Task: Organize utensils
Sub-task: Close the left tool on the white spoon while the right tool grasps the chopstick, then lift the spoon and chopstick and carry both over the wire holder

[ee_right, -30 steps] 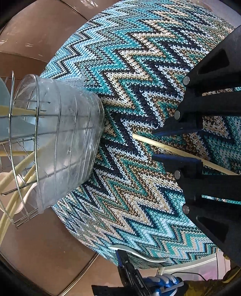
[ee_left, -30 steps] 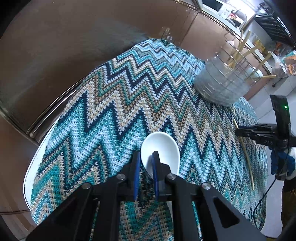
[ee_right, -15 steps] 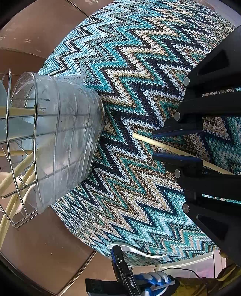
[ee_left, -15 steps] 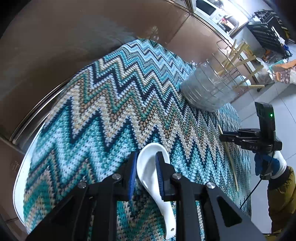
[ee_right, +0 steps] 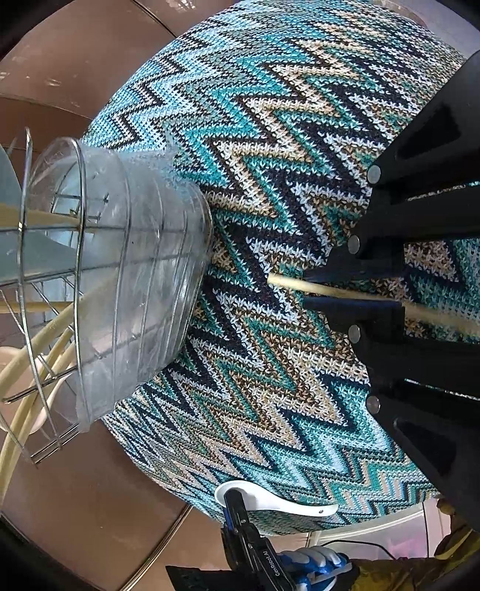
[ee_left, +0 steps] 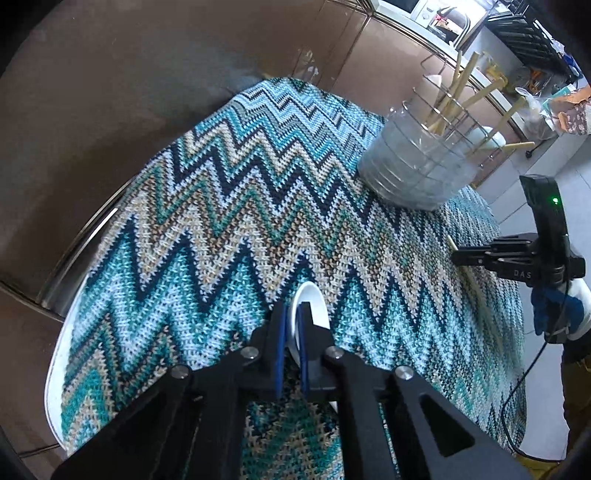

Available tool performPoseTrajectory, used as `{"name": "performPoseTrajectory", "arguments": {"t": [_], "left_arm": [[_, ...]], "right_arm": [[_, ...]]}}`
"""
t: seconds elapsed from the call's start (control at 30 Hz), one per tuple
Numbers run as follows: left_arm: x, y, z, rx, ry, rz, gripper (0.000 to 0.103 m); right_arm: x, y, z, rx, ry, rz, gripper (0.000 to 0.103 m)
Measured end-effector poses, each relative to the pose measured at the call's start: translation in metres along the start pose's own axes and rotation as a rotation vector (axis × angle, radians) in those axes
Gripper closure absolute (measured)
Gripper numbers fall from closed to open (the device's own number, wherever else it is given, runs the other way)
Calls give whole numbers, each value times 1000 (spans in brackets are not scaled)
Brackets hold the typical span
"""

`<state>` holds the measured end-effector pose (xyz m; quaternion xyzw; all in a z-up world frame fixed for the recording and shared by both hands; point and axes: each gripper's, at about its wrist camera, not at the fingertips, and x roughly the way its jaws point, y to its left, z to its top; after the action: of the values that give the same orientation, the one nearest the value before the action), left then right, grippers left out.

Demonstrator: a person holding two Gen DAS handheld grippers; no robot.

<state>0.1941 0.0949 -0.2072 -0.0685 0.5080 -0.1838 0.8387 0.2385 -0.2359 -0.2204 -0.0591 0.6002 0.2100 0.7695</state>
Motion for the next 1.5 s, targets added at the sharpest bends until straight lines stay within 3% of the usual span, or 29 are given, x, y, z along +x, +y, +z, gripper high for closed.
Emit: {"name": "performPoseTrajectory", "arguments": {"t": [0.43, 0.93, 1.5], "left_arm": [[-46, -25, -11, 30, -132, 52, 97], [-94, -48, -27, 32, -222, 64, 97], [-141, -74, -45, 36, -304, 40, 97]], "right_arm": [[-68, 22, -30, -36, -168, -4, 98], [-138, 44, -76, -45, -334, 2, 98], [-195, 62, -121, -49, -447, -26, 98]]}}
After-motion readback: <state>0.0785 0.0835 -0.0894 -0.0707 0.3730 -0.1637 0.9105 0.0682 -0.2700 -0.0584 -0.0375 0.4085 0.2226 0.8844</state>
